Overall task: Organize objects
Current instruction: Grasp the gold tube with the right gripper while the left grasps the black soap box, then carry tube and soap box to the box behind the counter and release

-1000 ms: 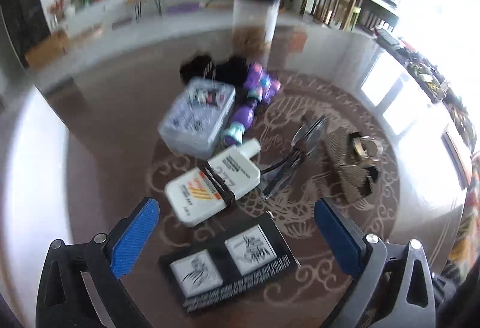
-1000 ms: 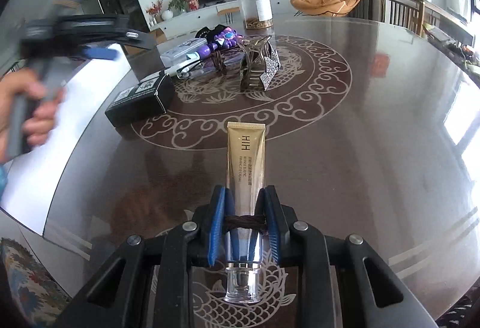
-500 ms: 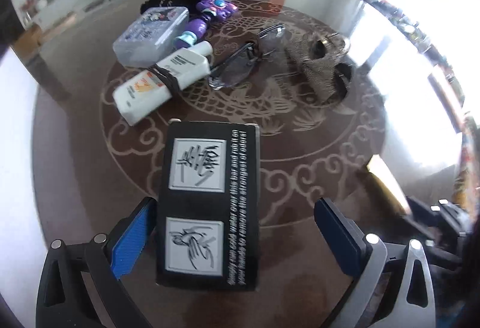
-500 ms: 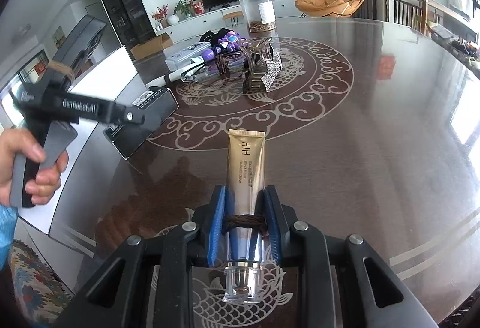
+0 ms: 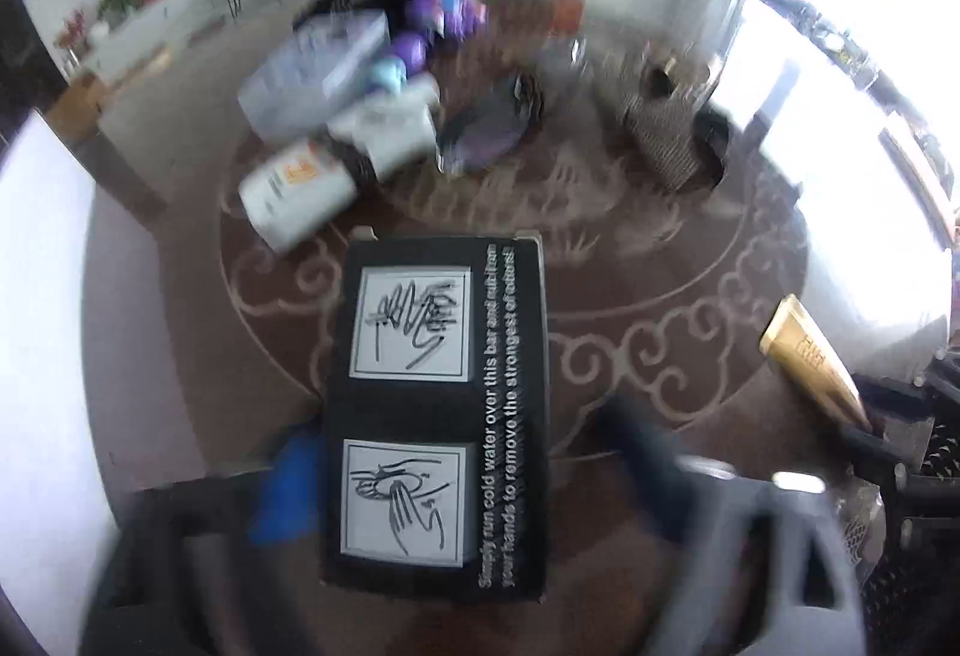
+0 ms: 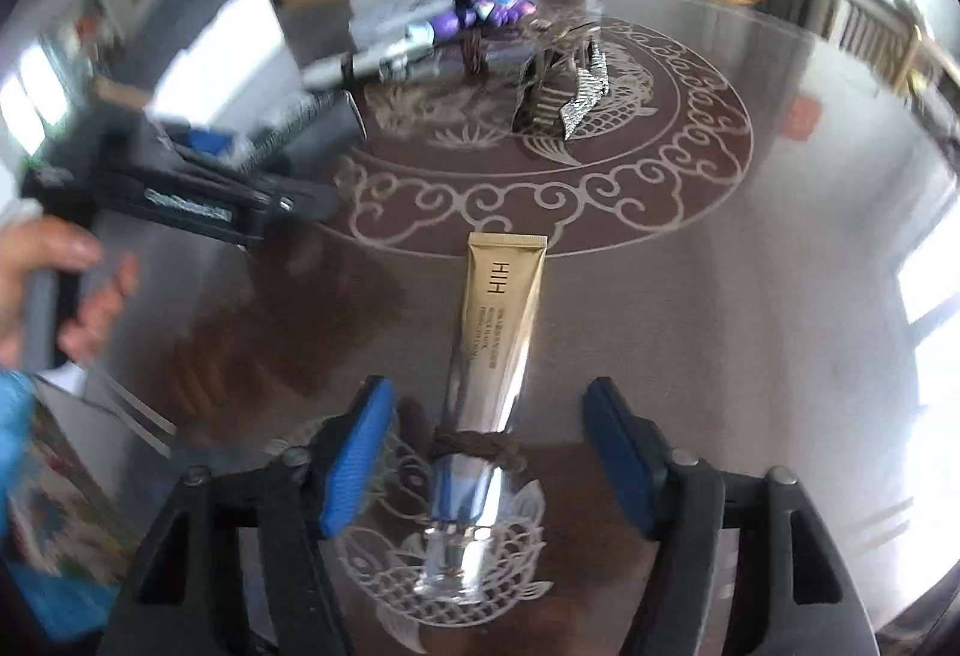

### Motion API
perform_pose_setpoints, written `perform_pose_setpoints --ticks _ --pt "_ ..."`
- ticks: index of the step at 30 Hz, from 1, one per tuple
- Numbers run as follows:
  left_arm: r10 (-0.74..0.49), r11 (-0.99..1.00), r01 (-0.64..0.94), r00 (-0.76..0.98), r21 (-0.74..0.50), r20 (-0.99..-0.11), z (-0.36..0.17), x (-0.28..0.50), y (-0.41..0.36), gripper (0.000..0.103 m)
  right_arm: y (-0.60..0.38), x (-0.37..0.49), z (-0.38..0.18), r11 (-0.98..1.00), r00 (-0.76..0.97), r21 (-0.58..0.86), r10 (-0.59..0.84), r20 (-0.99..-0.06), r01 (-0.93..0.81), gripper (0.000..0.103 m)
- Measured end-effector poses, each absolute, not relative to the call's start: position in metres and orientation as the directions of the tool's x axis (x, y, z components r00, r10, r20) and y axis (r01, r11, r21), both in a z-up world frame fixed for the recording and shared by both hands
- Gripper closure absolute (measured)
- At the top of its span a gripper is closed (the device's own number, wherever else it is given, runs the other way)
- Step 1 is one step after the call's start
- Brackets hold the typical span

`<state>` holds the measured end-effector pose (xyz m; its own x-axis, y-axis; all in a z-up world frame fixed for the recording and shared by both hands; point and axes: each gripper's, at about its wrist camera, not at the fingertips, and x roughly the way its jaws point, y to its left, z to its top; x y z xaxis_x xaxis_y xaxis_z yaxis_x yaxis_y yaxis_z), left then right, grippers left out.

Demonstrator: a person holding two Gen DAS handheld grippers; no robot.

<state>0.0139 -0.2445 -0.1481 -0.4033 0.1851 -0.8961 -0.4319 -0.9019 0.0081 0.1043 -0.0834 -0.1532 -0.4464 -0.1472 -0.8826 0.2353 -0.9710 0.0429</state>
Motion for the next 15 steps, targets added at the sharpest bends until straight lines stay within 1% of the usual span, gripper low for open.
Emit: perform_pose_setpoints --ticks 2,3,5,8,10,13,15 --pt "0.230 -0.903 -0.427 -0.394 -0.044 -0.890 -0.145 0.022 -0.251 0.045 -0.085 0.100 -0.152 -0.973 -0.428 0.027 -0.126 -0.895 0.230 0.077" --pt "0.253 -0.903 -0.423 -0.399 -0.068 -0.881 -0.143 0.028 -0.255 0.045 -0.083 0.099 -0.152 -0.975 -0.416 0.047 -0.136 -0.899 0.217 0.077" --pt "0.314 -0.901 -0.415 -0.418 -0.129 -0.852 -0.135 0.045 -0.270 0.045 -0.075 0.101 -0.149 -0.977 -0.412 0.113 -0.179 -0.893 0.180 0.077" --pt "0.387 -0.898 -0.390 -0.475 -0.205 -0.790 -0.109 0.074 -0.300 0.045 -0.067 0.111 -0.128 -0.961 -0.443 0.244 -0.278 -0.853 0.133 0.077" --pt "0.425 -0.892 -0.379 -0.519 -0.245 -0.742 -0.083 0.092 -0.321 0.045 -0.072 0.113 -0.111 -0.952 -0.470 0.274 -0.307 -0.828 0.140 0.077" --pt "0.423 -0.902 -0.346 -0.598 -0.256 -0.681 -0.044 0.109 -0.362 0.045 -0.096 0.111 -0.076 -0.937 -0.515 0.301 -0.350 -0.782 0.180 0.077" --pt "0.369 -0.929 -0.288 -0.660 -0.233 -0.655 -0.020 0.127 -0.403 0.045 -0.124 0.107 -0.052 -0.916 -0.533 0.326 -0.402 -0.744 0.236 0.077"
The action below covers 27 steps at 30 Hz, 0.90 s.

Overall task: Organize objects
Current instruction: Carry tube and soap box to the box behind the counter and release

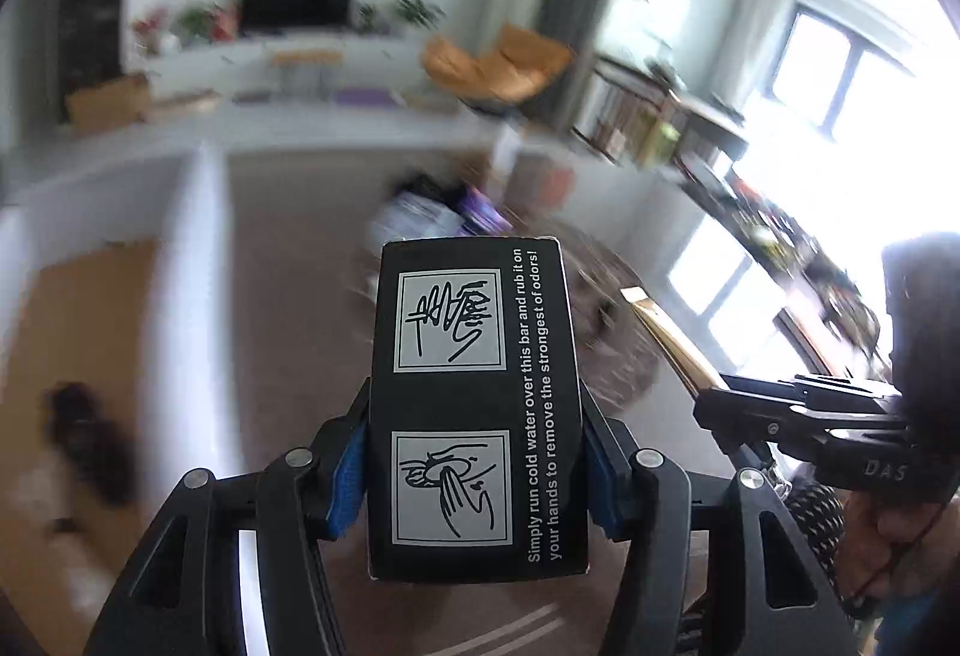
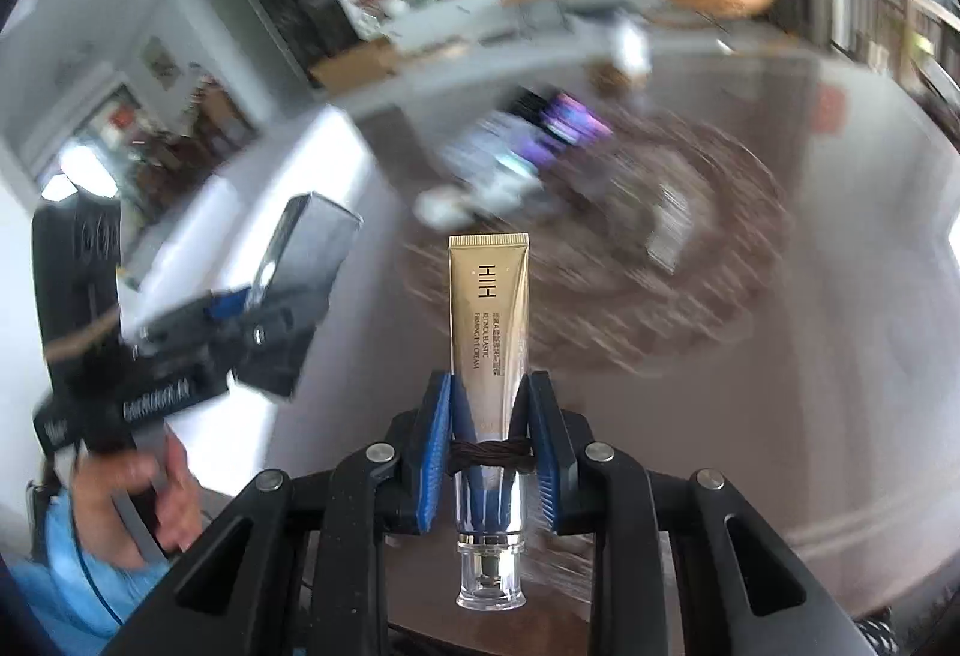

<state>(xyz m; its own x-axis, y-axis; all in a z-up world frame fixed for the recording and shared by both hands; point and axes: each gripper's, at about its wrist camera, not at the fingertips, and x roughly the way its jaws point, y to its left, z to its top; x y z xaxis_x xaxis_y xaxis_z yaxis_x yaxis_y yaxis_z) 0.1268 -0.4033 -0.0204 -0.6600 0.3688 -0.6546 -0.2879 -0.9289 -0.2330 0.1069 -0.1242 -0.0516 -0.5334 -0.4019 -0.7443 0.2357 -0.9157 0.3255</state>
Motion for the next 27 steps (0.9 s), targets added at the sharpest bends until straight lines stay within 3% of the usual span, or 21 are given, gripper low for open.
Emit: perform_pose_setpoints --ticks 6,11,13,17,19,21,25,27 --pt "0.096 -0.988 0.018 -0.709 -0.154 -0.699 -0.013 0.150 -0.534 0.045 -0.260 0.104 0.003 -0.752 -0.437 0.414 -0.644 -0.628 0.513 0.077" --pt "-0.098 -0.957 0.275 -0.600 -0.090 -0.794 -0.052 0.159 -0.609 0.044 -0.368 0.104 -0.005 -0.622 -0.305 0.427 -0.736 -0.604 0.656 0.073" --pt "-0.082 -0.945 0.303 -0.584 -0.123 -0.807 -0.061 0.161 -0.618 0.044 -0.392 0.099 -0.022 -0.623 -0.282 0.424 -0.725 -0.628 0.658 0.044" --pt "-0.053 -0.953 0.263 -0.625 -0.146 -0.779 -0.055 0.161 -0.594 0.044 -0.379 0.091 -0.039 -0.653 -0.321 0.430 -0.715 -0.621 0.623 0.037" --pt "-0.011 -0.972 0.185 -0.656 -0.147 -0.755 -0.045 0.157 -0.561 0.044 -0.349 0.093 -0.042 -0.703 -0.390 0.389 -0.677 -0.624 0.596 0.021" --pt "0.055 -0.983 0.092 -0.683 -0.160 -0.729 -0.035 0.154 -0.532 0.042 -0.312 0.094 -0.051 -0.775 -0.479 0.325 -0.602 -0.639 0.542 0.015" --pt "0.262 -0.963 -0.150 -0.699 -0.222 -0.665 -0.016 0.155 -0.438 0.005 -0.225 0.086 -0.091 -0.931 -0.598 0.147 -0.330 -0.731 0.334 0.015" --pt "0.389 -0.921 -0.285 -0.651 -0.266 -0.652 -0.021 0.162 -0.384 0.000 -0.185 0.087 -0.118 -0.977 -0.610 0.054 -0.172 -0.774 0.207 0.015"
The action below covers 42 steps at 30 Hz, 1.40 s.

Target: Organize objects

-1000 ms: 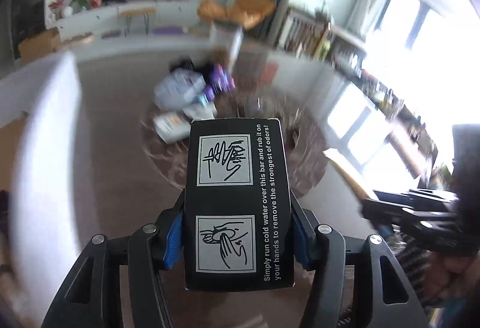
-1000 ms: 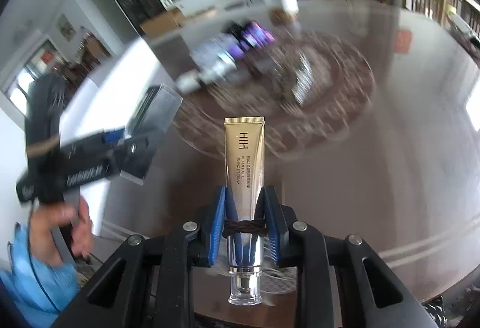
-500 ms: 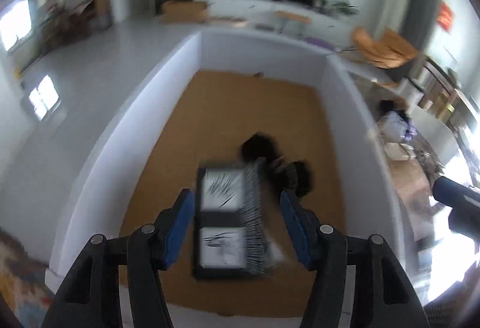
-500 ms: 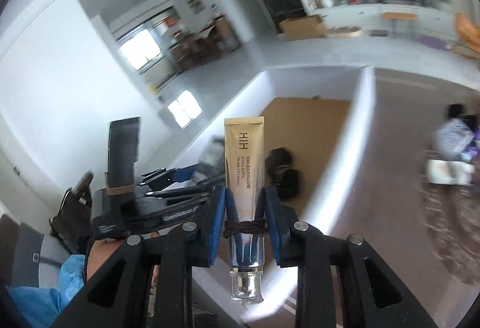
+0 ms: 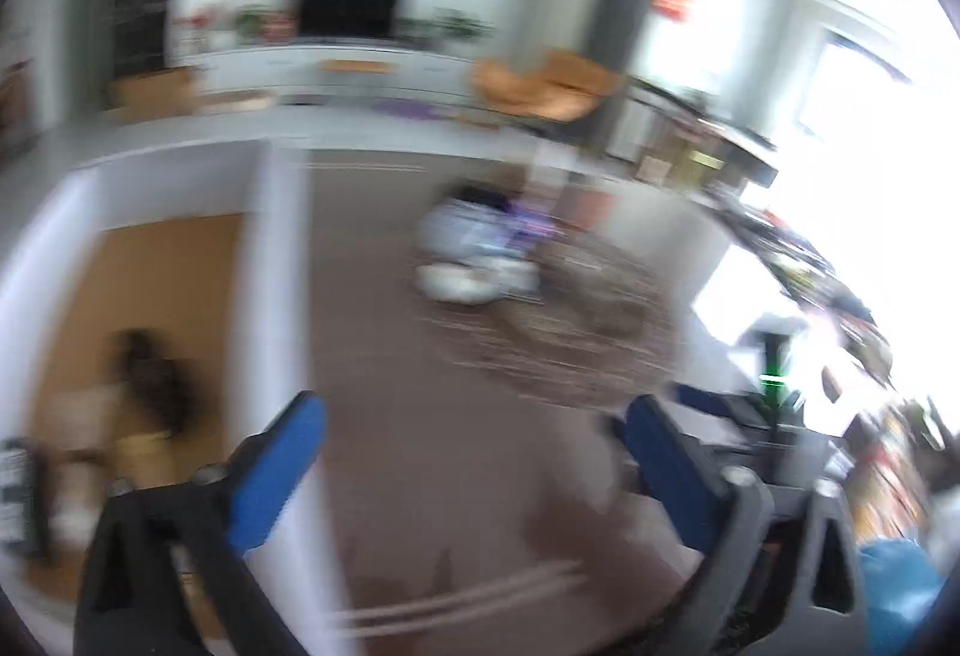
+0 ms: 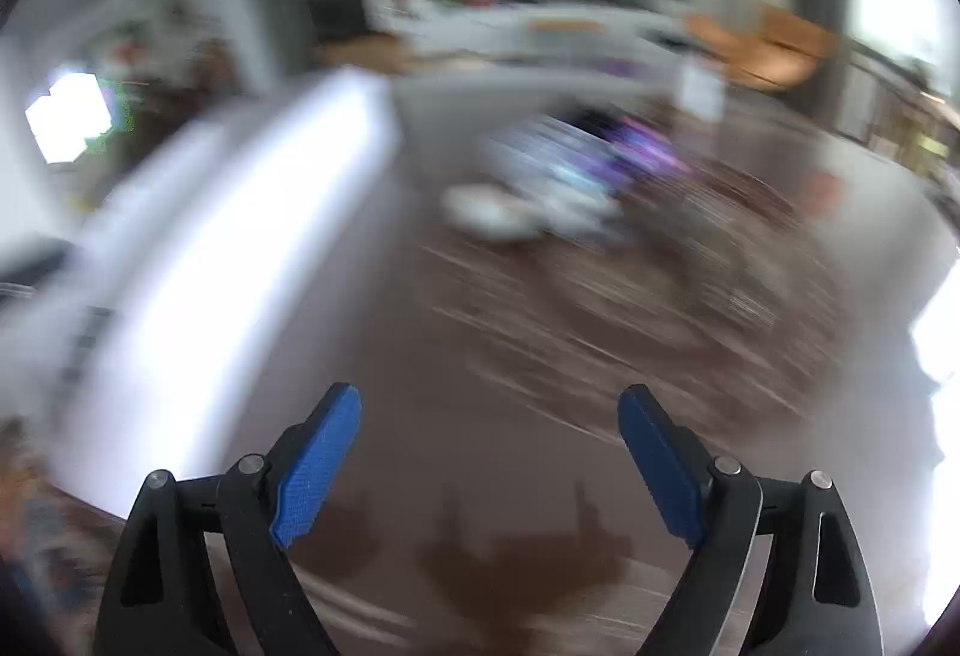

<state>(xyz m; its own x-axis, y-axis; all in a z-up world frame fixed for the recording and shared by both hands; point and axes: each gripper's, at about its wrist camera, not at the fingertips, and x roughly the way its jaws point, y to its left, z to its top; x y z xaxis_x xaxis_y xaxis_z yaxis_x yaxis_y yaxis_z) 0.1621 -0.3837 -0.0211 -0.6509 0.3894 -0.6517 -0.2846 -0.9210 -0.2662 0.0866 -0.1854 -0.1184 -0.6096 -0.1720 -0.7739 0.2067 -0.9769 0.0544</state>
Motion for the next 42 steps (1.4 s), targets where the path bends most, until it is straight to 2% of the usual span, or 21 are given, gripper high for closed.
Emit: perform_pose_setpoints --ticks 2,3,6,9,14,42 --pt "0.441 -0.895 -0.341 -0.580 -0.289 -0.684 -0.047 0.148 -0.341 0.000 -0.155 0.088 -0.139 -0.992 -0.600 -0.002 -0.075 -0.797 0.126 0.015" --pt "0.429 -0.901 -0.330 -0.566 -0.283 -0.704 -0.059 0.141 -0.328 0.000 -0.141 0.085 -0.154 -0.996 -0.572 -0.027 -0.028 -0.820 0.087 0.015" --pt "0.312 -0.948 -0.234 -0.535 -0.216 -0.785 -0.113 0.105 -0.311 0.000 -0.116 0.074 -0.174 -0.999 -0.547 -0.011 -0.010 -0.837 0.034 0.009" --pt "0.207 -0.976 -0.170 -0.545 -0.135 -0.812 -0.142 0.073 -0.303 0.000 -0.113 0.055 -0.186 -0.999 -0.553 -0.031 0.031 -0.833 -0.010 0.000" --pt "0.050 -0.997 -0.082 -0.541 -0.006 -0.839 -0.161 0.040 -0.302 0.000 -0.116 0.015 -0.194 -0.999 -0.577 -0.019 0.000 -0.817 0.026 0.000" --pt "0.053 -0.996 -0.089 -0.573 -0.002 -0.818 -0.163 0.037 -0.298 0.000 -0.116 0.005 -0.192 -0.998 -0.580 -0.015 -0.024 -0.814 0.063 0.000"
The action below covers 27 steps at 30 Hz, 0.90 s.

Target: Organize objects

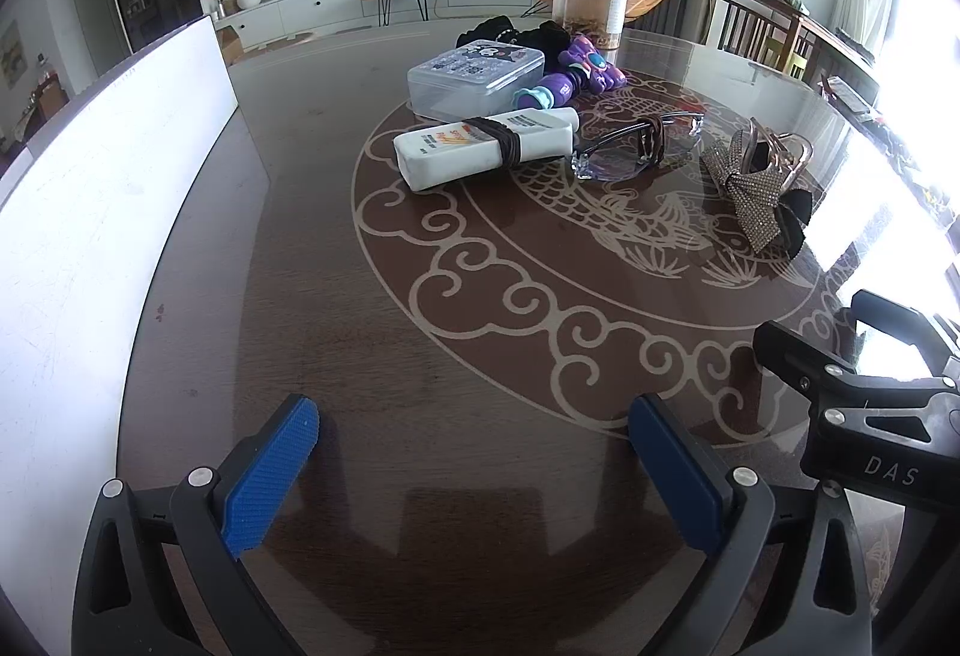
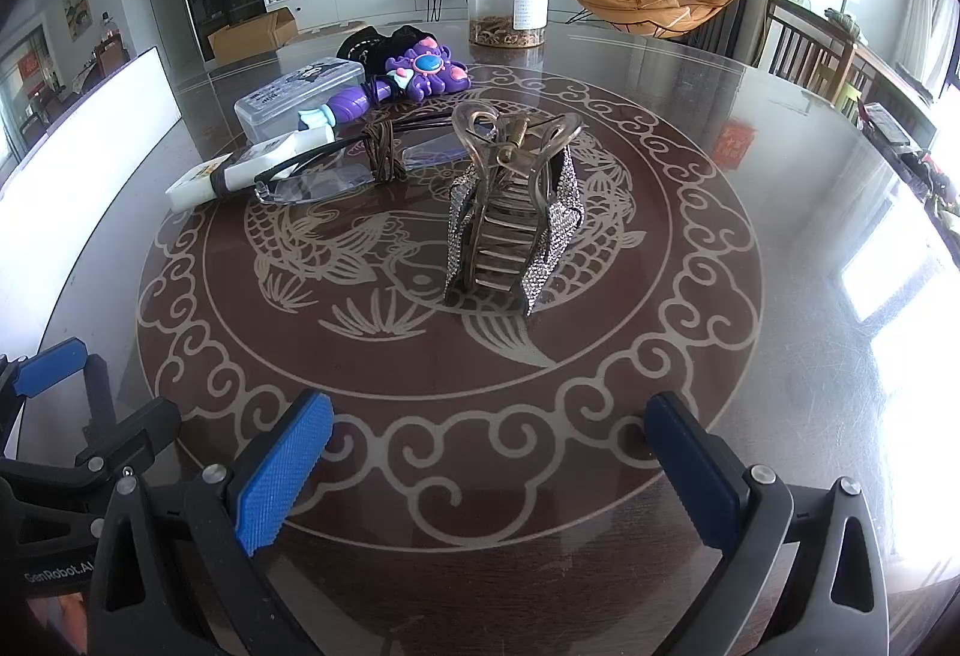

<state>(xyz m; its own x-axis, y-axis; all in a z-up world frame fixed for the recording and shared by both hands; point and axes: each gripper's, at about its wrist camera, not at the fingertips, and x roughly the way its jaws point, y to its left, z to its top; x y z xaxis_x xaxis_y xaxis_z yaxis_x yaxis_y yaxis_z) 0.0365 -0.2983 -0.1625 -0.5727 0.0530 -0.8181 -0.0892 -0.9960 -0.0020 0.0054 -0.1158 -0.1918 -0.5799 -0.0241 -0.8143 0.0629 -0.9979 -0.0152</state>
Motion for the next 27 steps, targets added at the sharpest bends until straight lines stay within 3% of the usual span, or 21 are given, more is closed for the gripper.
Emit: perform_pose_setpoints --ticks 27 --pt "0.052 -0.996 -0.089 -0.573 -0.001 -0.818 -0.1634 0.0337 -0.2987 0.000 -0.1154 0.0056 -0.1912 -0.998 -0.580 -0.015 -0.025 -0.814 0.064 0.000"
